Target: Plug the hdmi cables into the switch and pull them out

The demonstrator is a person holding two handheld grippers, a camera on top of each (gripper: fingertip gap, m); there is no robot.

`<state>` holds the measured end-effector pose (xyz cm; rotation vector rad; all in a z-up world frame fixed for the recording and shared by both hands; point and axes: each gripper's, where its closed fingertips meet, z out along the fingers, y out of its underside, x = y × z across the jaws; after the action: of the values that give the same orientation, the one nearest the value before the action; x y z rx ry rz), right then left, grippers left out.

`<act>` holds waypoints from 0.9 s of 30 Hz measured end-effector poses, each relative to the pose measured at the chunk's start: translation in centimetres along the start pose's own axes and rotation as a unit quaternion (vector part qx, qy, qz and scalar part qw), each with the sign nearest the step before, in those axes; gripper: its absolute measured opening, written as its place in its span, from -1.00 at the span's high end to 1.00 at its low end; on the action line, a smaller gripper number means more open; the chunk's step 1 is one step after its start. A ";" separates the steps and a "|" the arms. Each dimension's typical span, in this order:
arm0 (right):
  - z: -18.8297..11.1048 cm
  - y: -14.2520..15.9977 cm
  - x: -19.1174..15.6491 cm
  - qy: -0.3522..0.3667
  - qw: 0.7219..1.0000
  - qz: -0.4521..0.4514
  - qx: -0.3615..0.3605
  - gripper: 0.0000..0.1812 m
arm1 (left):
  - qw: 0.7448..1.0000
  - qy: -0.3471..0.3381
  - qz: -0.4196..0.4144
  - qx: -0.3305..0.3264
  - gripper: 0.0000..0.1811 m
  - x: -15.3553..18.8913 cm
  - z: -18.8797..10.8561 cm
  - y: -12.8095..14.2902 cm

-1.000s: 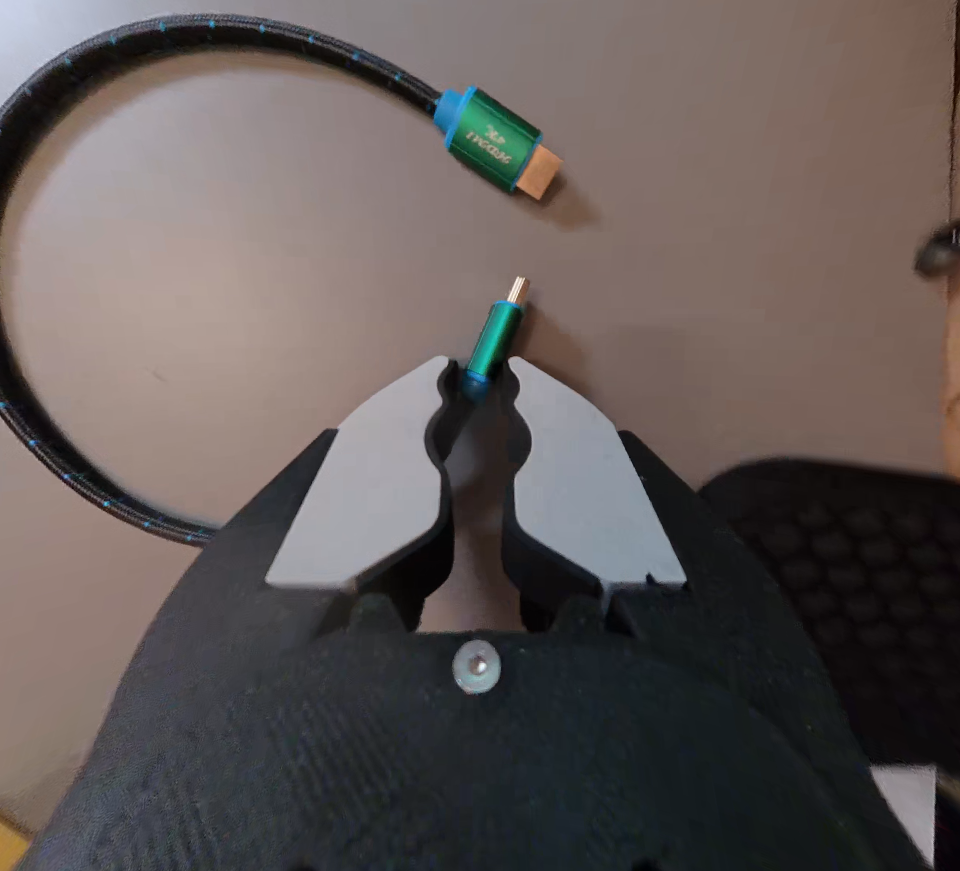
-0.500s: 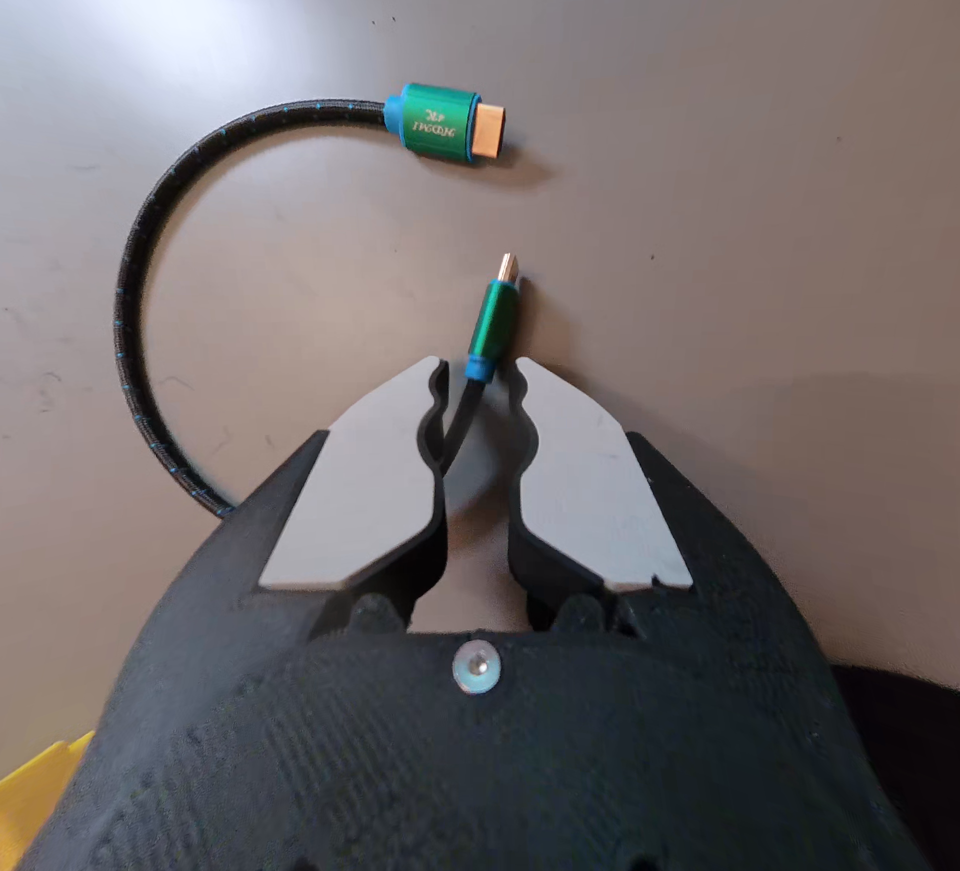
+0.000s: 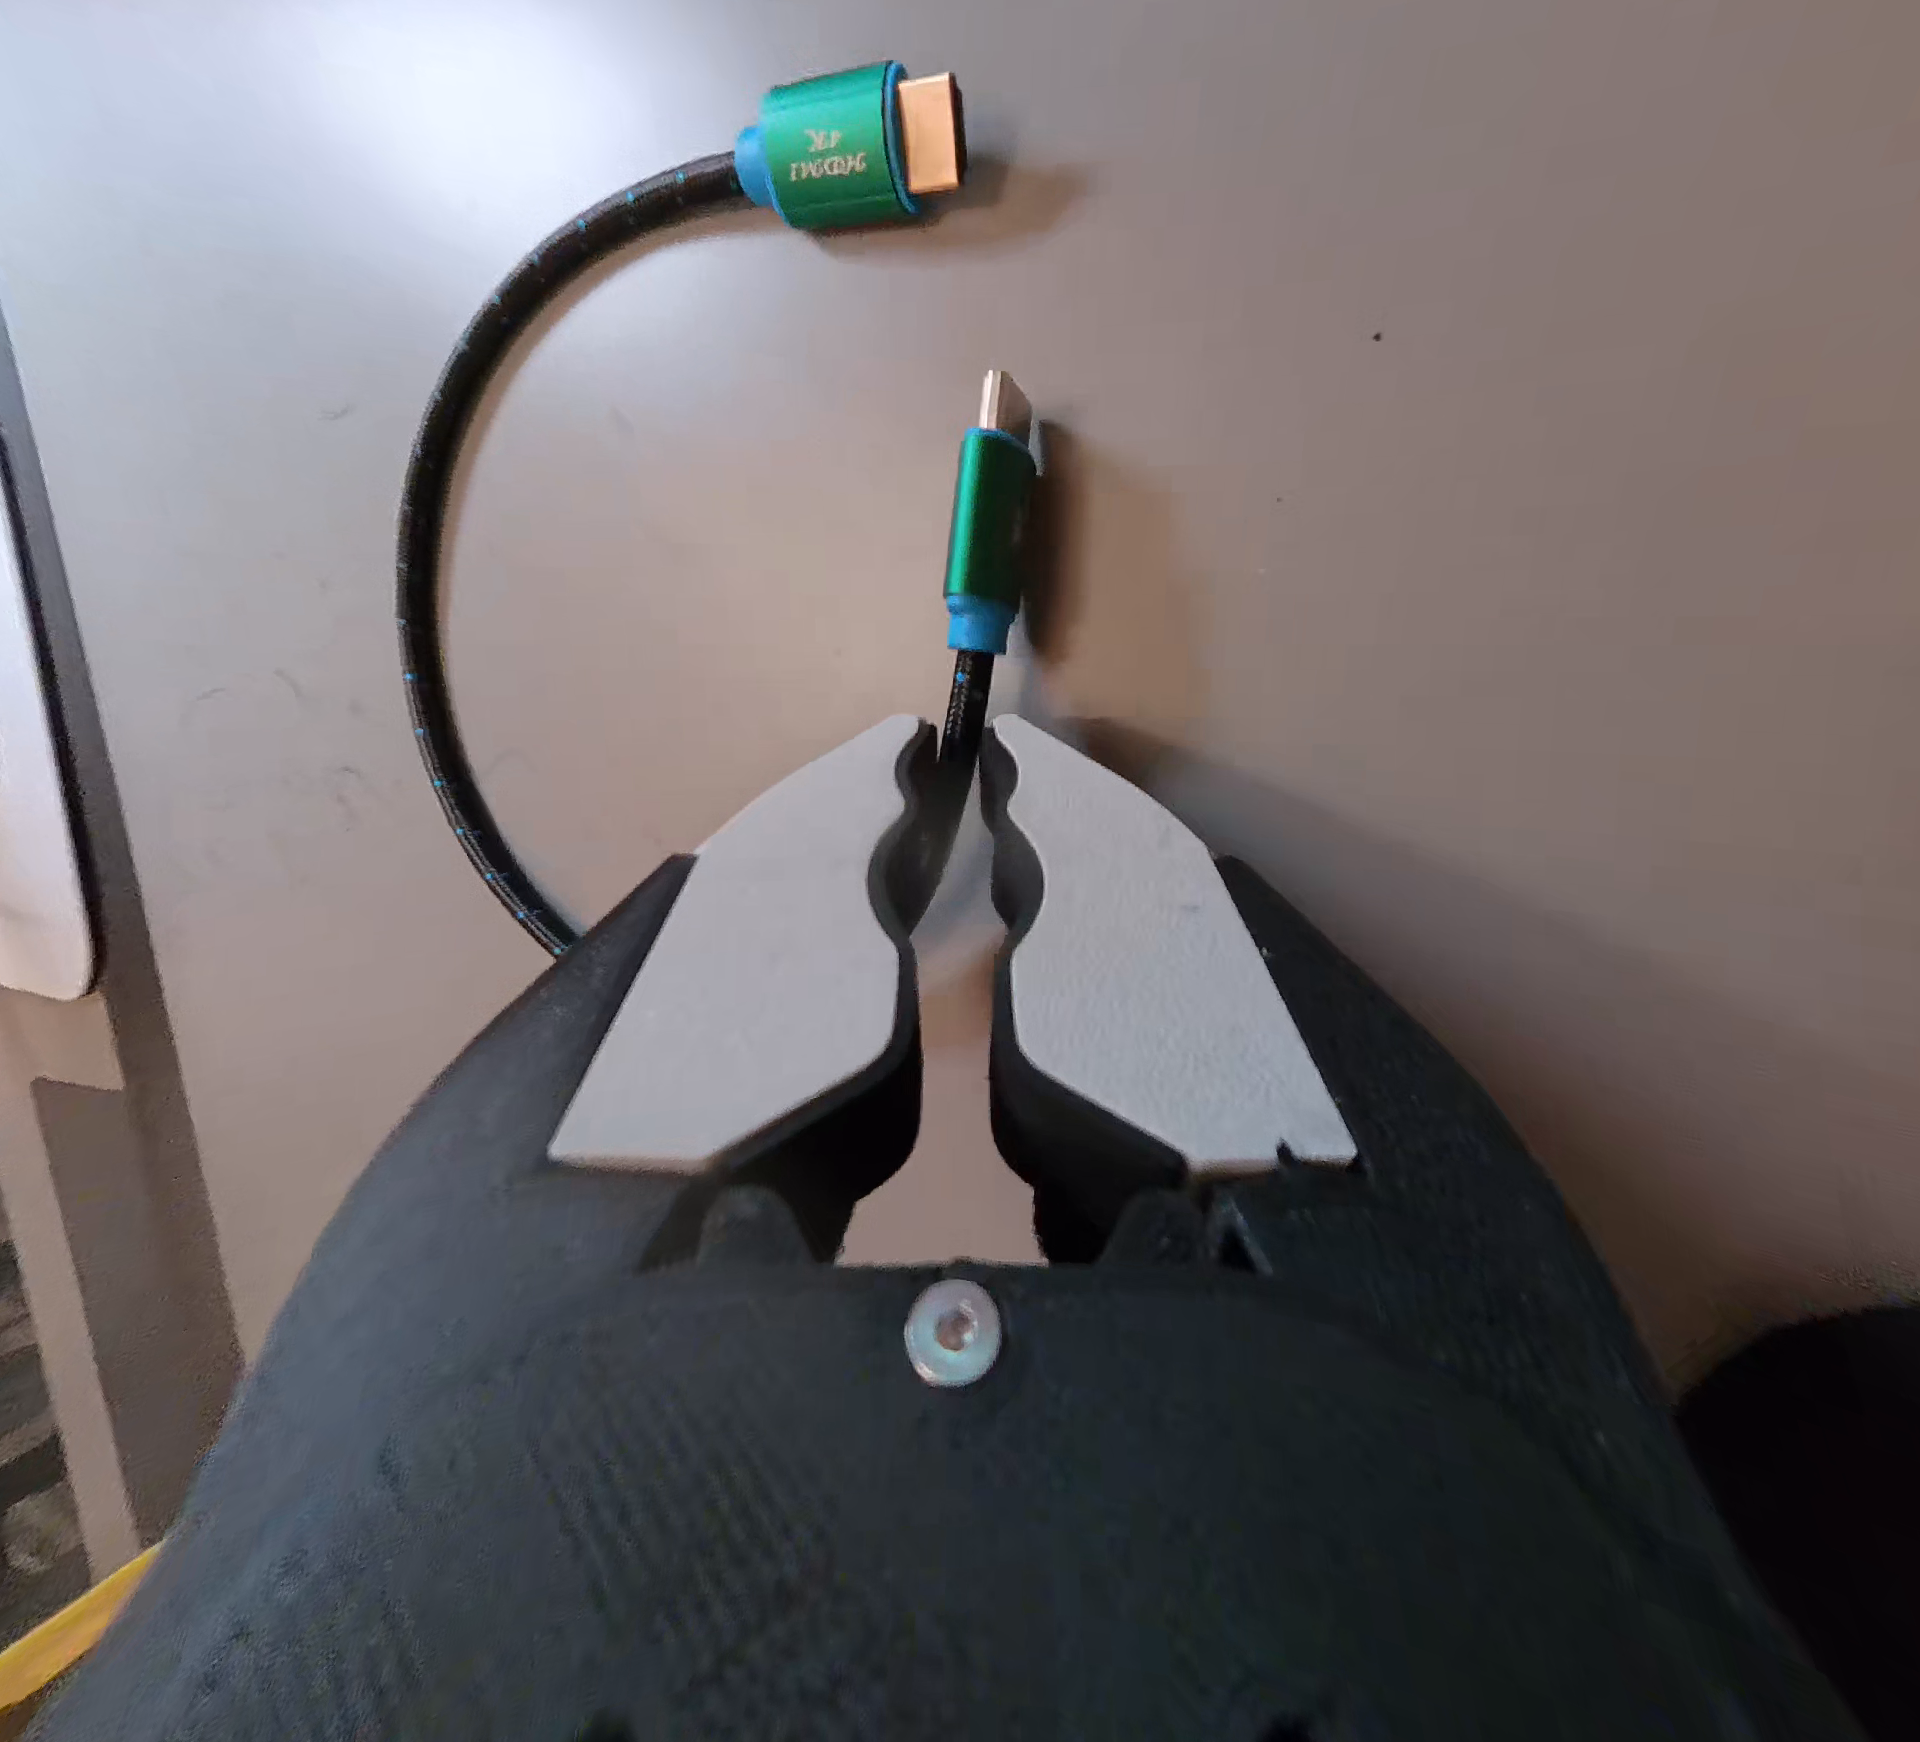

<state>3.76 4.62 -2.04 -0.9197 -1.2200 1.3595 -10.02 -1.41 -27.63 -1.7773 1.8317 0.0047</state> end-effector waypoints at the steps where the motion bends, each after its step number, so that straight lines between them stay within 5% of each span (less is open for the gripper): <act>1: 0.0 -0.1 -0.1 -0.003 1.000 0.002 0.004 0.85 | 1.000 -0.009 0.003 0.001 0.91 -0.1 0.0 0.0; 11: 0.0 -0.6 -0.9 -0.032 0.999 0.013 0.023 0.85 | 0.996 -0.070 -0.032 0.046 0.92 -1.6 -2.7 -0.6; 20: 0.0 -0.5 -1.0 -0.032 0.999 0.014 0.020 0.85 | 0.977 -0.148 -0.066 0.140 0.93 -5.2 -8.7 -3.4; 27: -0.4 -1.0 -1.3 -0.043 0.998 0.019 0.035 0.85 | 0.927 -0.096 -0.154 0.329 0.93 -6.1 -17.1 -8.5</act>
<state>4.52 3.37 -1.22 -0.8466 -1.2183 1.4750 -9.39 -3.47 -7.73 -1.4825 1.1967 -0.4842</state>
